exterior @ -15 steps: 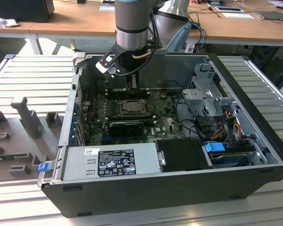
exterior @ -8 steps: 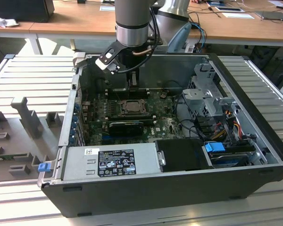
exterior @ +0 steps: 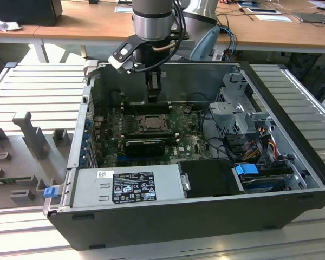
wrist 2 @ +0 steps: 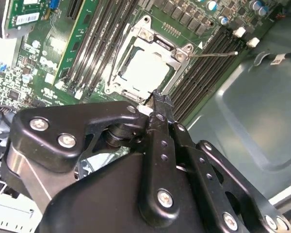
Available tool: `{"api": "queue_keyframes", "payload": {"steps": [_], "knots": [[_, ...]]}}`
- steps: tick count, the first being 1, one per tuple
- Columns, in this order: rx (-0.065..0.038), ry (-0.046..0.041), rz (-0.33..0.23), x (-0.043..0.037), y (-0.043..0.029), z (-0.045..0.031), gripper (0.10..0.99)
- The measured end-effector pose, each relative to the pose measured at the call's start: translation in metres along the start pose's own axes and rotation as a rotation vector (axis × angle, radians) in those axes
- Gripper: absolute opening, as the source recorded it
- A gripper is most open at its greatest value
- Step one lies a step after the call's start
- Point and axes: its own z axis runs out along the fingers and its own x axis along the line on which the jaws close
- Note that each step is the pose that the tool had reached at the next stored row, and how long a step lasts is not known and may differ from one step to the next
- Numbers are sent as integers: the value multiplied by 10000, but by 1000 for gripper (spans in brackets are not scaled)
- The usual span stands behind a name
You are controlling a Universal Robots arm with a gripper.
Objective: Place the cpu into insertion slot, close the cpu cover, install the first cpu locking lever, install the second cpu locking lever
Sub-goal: 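Install the first cpu locking lever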
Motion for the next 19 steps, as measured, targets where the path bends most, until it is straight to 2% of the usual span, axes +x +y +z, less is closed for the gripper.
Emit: {"api": "queue_keyframes", "payload": {"steps": [1,2,8,13,19], "knots": [[17,25,-641,0,0,1,106],[26,40,-1001,0,0,3,106],[57,87,-2165,-1,-1,18,106],[93,143,-3544,-1,-2,34,106],[120,188,-4614,-1,-2,38,106]]}}
